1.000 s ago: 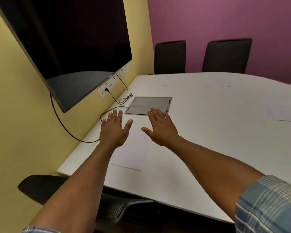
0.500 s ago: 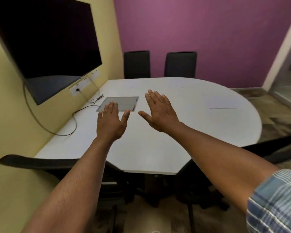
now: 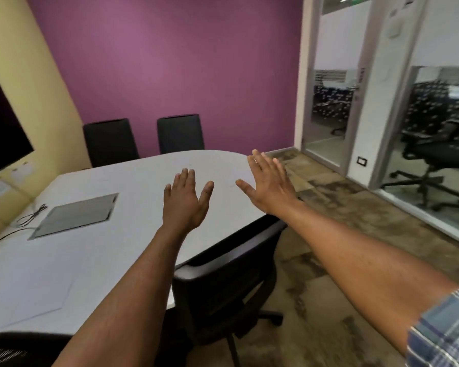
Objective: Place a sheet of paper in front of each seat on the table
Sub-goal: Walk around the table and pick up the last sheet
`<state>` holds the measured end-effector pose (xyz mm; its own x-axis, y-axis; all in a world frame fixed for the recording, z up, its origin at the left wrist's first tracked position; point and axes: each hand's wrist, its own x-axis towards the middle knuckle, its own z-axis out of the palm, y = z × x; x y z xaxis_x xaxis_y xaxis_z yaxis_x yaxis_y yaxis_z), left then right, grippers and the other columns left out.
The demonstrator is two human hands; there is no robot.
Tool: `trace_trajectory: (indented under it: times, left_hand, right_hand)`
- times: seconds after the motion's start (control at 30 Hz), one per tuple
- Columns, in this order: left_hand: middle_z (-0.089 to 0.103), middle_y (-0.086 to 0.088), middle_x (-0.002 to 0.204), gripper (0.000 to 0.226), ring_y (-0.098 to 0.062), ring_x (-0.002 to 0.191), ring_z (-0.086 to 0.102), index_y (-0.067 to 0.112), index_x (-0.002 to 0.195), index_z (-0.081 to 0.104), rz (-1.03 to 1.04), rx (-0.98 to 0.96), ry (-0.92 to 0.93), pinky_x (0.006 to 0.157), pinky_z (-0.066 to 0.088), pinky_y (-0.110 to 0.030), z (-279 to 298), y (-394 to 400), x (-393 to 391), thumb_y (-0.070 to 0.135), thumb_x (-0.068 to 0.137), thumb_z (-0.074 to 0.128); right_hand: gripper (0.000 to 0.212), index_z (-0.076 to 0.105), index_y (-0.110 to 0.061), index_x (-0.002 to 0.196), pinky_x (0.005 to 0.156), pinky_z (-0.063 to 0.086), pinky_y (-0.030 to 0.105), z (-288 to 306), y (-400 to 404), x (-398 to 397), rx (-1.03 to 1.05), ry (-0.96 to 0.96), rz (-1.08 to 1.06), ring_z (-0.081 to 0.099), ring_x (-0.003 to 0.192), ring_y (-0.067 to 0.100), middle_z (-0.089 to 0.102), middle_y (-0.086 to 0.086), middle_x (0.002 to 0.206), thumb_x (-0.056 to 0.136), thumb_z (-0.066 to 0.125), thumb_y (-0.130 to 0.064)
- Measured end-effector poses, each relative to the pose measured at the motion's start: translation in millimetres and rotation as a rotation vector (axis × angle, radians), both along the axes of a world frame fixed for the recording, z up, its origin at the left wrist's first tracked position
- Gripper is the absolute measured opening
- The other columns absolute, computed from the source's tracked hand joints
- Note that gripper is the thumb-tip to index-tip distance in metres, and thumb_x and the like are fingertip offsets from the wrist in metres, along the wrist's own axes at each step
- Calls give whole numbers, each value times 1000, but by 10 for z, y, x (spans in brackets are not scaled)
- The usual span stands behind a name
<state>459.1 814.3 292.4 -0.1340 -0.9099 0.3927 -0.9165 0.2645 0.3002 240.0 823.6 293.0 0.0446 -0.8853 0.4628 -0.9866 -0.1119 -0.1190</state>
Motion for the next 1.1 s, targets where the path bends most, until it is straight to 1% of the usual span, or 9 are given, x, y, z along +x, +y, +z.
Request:
trace_trajectory:
  times: [0.2, 0.33, 0.47, 0.6, 0.8, 0.93, 1.1]
  left_hand:
    - [9, -3, 163, 78, -20, 150, 5, 17, 154, 14, -94, 2, -7, 119, 0, -42, 24, -335, -1588, 66, 93, 13]
    - [10, -3, 163, 80, -20, 150, 5, 16, 154, 17, -162, -3, 11, 119, 1, -43, 29, -537, -2592, 67, 92, 12]
    - [11, -3, 163, 81, -20, 150, 5, 17, 153, 17, -206, -9, 29, 120, 2, -44, 24, -727, -3398, 69, 91, 12]
    - [10, -4, 163, 80, -20, 150, 3, 18, 153, 16, -216, -12, 5, 119, 0, -43, -4, -940, -3866, 69, 91, 12]
    - [10, -4, 163, 79, -22, 150, 4, 19, 153, 17, -205, 3, -4, 119, 0, -44, -145, -1518, -4418, 68, 92, 14]
    - [9, -5, 163, 77, -23, 150, 3, 19, 153, 16, -183, 31, -10, 119, 1, -45, -337, -2027, -4734, 67, 93, 16]
    - [9, -6, 163, 75, -25, 150, 4, 18, 153, 18, -91, 76, 71, 120, 3, -46, -607, -2893, -5111, 64, 94, 20]
  right_hand:
    - [85, 4, -19, 154, 119, -6, 37, -45, 48, -1580, -10, 14, -125, -3, 150, 17, -1, 1, 164, 88, 7, -73]
    - [86, 7, -18, 154, 119, -4, 37, -106, 49, -2558, -8, 38, -188, 0, 150, 18, 2, 2, 164, 88, 7, -73]
    - [85, 4, -20, 154, 119, -4, 37, -147, -43, -3324, 17, 38, -231, -2, 150, 17, 0, 0, 164, 88, 9, -73]
    - [84, 7, -20, 154, 117, -5, 36, -144, -214, -3763, -3, 31, -232, 2, 150, 18, 4, 1, 164, 89, 11, -73]
    - [85, 7, -20, 154, 119, 1, 40, -316, -738, -4262, 9, 16, -225, 3, 150, 20, 5, 2, 164, 88, 10, -74]
    - [86, 7, -21, 154, 119, 0, 38, -498, -1286, -4538, 27, -2, -202, 3, 150, 18, 5, 2, 164, 86, 7, -74]
    - [79, 9, -21, 154, 120, 3, 40, -728, -2205, -4783, 81, -22, -120, 5, 150, 18, 9, 2, 164, 92, 20, -67]
